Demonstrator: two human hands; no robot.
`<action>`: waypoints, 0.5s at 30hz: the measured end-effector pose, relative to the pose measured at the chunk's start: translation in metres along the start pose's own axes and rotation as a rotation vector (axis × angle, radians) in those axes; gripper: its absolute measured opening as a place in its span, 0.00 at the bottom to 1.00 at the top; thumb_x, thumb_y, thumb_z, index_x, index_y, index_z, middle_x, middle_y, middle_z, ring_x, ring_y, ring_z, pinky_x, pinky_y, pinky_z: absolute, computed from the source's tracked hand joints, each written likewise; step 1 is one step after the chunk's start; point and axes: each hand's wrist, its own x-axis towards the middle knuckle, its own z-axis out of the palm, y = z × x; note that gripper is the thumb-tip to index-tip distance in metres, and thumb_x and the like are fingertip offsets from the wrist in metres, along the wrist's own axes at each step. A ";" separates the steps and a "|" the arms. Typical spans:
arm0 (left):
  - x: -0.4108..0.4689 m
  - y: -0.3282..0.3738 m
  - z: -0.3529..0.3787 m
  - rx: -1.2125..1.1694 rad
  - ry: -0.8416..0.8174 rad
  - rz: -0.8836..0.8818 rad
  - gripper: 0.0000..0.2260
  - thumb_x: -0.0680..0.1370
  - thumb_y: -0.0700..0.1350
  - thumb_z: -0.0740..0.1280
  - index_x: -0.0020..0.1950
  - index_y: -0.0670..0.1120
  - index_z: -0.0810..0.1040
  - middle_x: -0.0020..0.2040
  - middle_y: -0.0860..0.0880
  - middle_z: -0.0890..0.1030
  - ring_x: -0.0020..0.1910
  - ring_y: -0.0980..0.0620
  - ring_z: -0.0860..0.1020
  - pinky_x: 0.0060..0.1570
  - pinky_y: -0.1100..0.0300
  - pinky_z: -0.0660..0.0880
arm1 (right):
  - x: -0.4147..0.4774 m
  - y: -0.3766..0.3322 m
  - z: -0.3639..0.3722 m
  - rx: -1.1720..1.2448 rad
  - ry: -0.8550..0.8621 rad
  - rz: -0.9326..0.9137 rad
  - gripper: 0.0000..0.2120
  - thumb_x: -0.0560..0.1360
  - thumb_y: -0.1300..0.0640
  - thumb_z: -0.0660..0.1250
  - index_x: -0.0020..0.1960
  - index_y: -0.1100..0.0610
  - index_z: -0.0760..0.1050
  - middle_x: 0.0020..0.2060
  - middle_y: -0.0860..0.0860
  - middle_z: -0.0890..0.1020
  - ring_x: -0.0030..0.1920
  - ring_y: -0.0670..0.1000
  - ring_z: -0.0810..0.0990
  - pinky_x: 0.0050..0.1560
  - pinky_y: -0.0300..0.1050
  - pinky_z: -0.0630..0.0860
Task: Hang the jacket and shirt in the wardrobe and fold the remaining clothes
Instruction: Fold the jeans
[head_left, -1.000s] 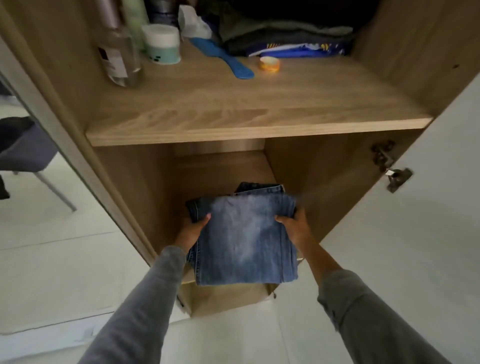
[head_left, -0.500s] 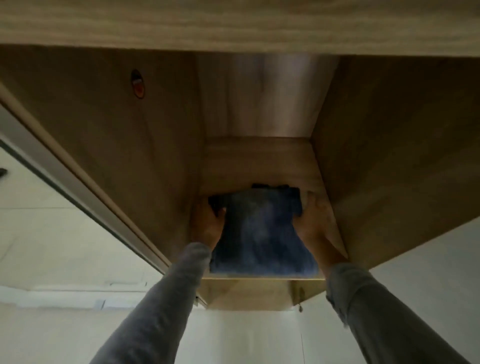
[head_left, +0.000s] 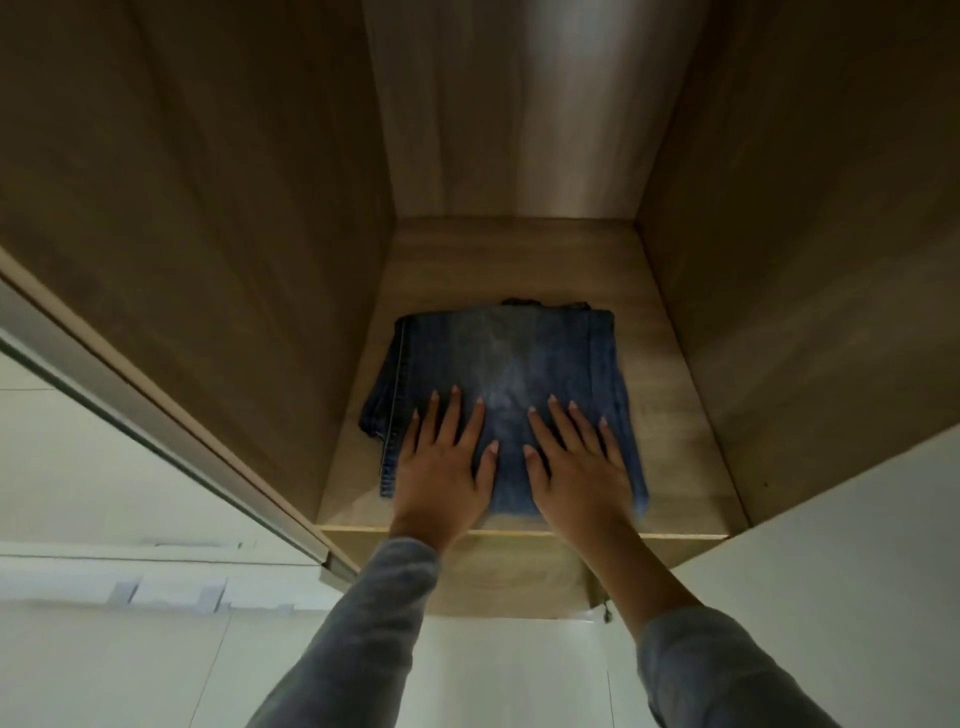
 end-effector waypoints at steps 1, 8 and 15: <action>0.008 -0.002 0.003 0.008 0.019 0.001 0.24 0.78 0.55 0.51 0.68 0.46 0.72 0.68 0.41 0.73 0.67 0.41 0.71 0.64 0.44 0.69 | 0.007 0.000 0.003 -0.005 0.025 0.002 0.24 0.76 0.46 0.50 0.66 0.52 0.74 0.65 0.53 0.76 0.67 0.54 0.73 0.68 0.53 0.55; 0.064 -0.012 0.018 0.040 0.059 -0.036 0.27 0.77 0.58 0.47 0.70 0.48 0.70 0.72 0.44 0.69 0.72 0.43 0.65 0.69 0.47 0.61 | 0.060 0.006 0.014 0.014 0.102 0.016 0.29 0.77 0.43 0.42 0.71 0.50 0.66 0.71 0.50 0.68 0.73 0.52 0.63 0.72 0.50 0.46; 0.126 -0.025 0.027 0.077 0.101 -0.037 0.34 0.73 0.61 0.37 0.75 0.52 0.61 0.76 0.48 0.60 0.76 0.46 0.56 0.73 0.51 0.51 | 0.123 0.011 0.020 0.029 0.171 0.014 0.33 0.73 0.42 0.36 0.73 0.48 0.63 0.74 0.48 0.64 0.75 0.50 0.58 0.75 0.51 0.48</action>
